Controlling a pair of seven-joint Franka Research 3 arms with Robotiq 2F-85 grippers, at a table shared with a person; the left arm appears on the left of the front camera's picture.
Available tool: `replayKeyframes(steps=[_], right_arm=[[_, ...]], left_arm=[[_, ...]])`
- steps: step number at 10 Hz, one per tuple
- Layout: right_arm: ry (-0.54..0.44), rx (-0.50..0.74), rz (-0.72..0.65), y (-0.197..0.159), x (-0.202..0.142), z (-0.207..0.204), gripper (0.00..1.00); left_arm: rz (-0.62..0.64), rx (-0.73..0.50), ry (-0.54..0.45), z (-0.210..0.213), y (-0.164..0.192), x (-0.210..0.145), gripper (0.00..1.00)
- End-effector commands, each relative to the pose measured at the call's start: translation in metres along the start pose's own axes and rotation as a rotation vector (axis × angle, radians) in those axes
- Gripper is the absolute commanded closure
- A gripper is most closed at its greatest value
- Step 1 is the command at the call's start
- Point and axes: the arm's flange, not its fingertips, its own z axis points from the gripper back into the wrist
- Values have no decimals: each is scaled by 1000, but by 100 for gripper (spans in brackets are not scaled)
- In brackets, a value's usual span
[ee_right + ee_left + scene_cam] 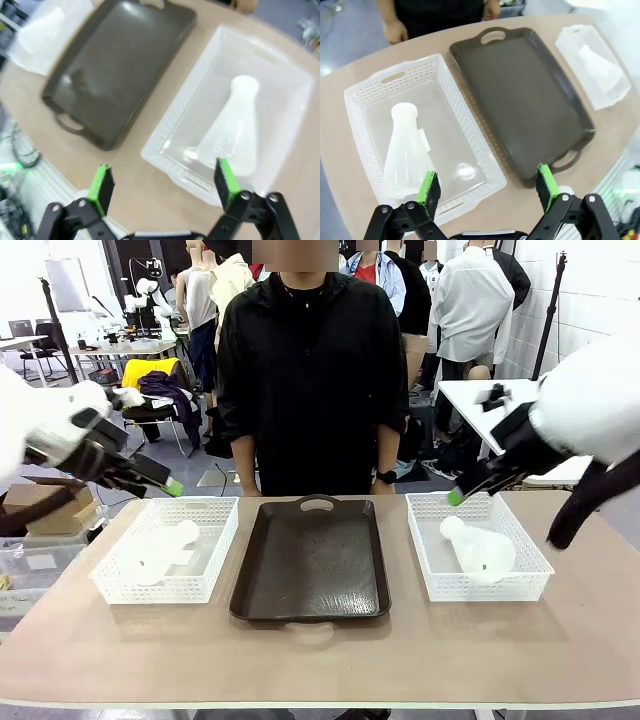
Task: Prepare the laboratory tools.
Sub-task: Pick up the Big flask that the person points to.
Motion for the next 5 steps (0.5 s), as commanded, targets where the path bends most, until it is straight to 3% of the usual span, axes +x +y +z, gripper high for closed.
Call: replayKeyframes(steps=[1, 3, 5], right_arm=[[23, 122, -91, -54, -1, 4, 0], [-35, 272, -233, -95, -23, 13, 0], [-78, 332, -287, -120, -34, 24, 0]], left_arm=[[123, -164, -50, 6, 46, -3, 0], [208, -235, -76, 21, 79, -14, 0], [273, -310, -100, 31, 115, -24, 0]])
